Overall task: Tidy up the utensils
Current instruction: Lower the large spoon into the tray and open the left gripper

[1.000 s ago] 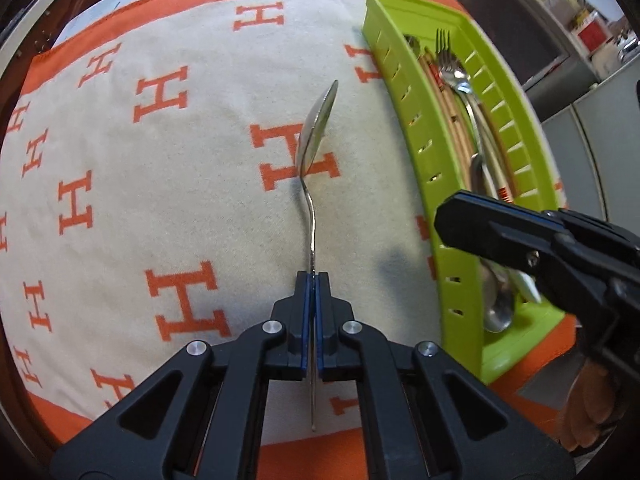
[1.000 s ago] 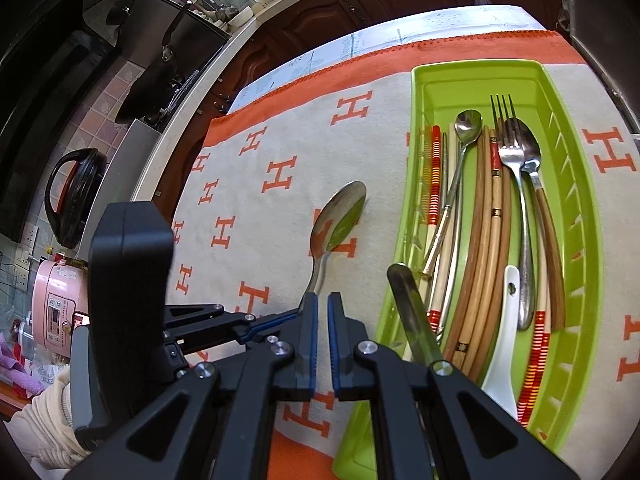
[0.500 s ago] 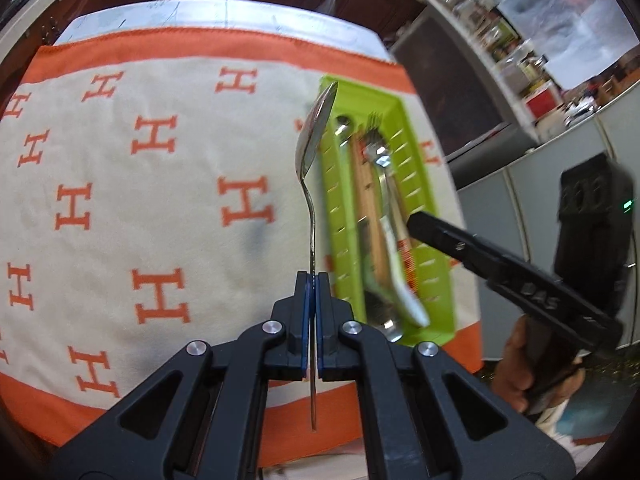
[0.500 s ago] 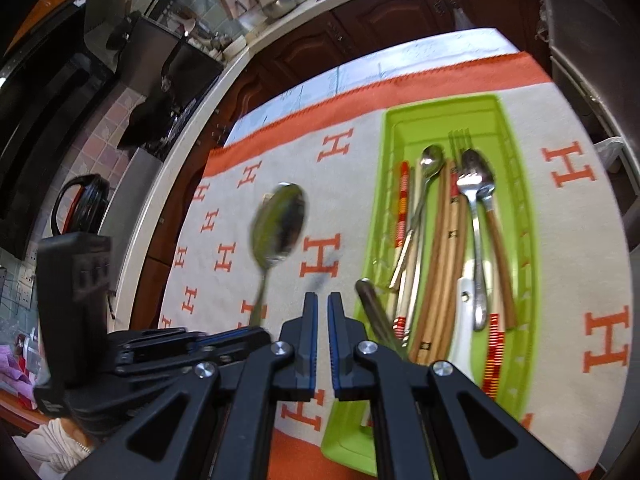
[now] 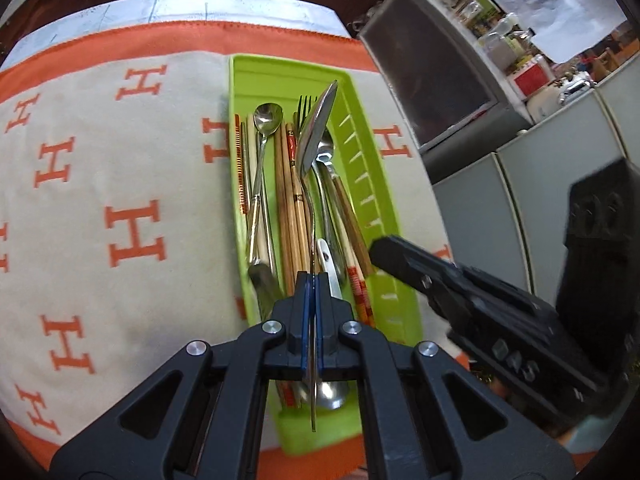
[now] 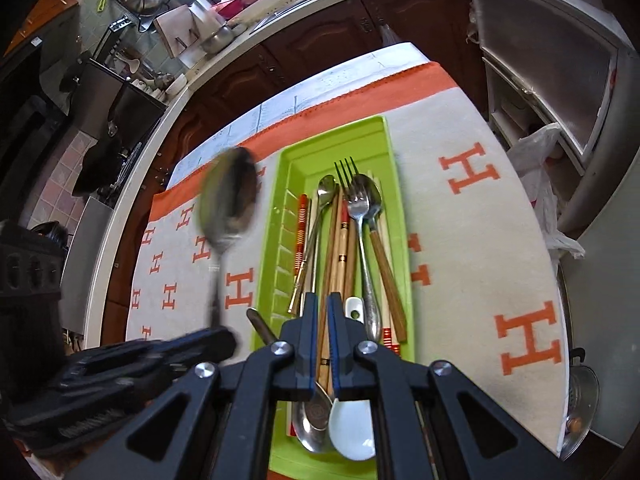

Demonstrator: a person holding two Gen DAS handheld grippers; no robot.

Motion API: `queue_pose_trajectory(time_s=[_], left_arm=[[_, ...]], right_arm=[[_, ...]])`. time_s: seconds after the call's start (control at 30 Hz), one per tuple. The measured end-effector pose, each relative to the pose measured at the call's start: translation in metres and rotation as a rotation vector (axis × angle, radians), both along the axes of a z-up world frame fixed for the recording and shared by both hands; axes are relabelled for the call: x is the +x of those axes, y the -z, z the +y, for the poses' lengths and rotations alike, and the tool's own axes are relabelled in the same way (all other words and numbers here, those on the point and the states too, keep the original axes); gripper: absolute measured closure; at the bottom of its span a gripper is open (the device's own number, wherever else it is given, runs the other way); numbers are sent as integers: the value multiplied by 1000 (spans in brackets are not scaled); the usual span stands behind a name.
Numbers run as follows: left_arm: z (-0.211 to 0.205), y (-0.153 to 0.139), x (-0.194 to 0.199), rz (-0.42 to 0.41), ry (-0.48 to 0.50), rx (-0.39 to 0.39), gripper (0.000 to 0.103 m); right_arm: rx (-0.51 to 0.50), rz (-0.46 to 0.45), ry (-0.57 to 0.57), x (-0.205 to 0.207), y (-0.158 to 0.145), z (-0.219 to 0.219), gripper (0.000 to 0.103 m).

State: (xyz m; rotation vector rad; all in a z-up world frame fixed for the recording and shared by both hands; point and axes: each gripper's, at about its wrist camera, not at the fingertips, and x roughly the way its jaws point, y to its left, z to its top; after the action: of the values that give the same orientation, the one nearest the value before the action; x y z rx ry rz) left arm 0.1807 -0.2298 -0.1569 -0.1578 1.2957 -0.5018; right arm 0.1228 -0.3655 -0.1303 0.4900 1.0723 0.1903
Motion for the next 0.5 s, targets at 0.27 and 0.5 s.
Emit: queue_pose_trajectory(time_s=[0.27,0.5], left_arm=[[-10,12,18,-12,-42,-15,102],[2,-6,8,-40,-19,17,89]], right_arm=[[-14,23,7,3,14,-4,98],[-27,22,-4,2,16,-4,98]])
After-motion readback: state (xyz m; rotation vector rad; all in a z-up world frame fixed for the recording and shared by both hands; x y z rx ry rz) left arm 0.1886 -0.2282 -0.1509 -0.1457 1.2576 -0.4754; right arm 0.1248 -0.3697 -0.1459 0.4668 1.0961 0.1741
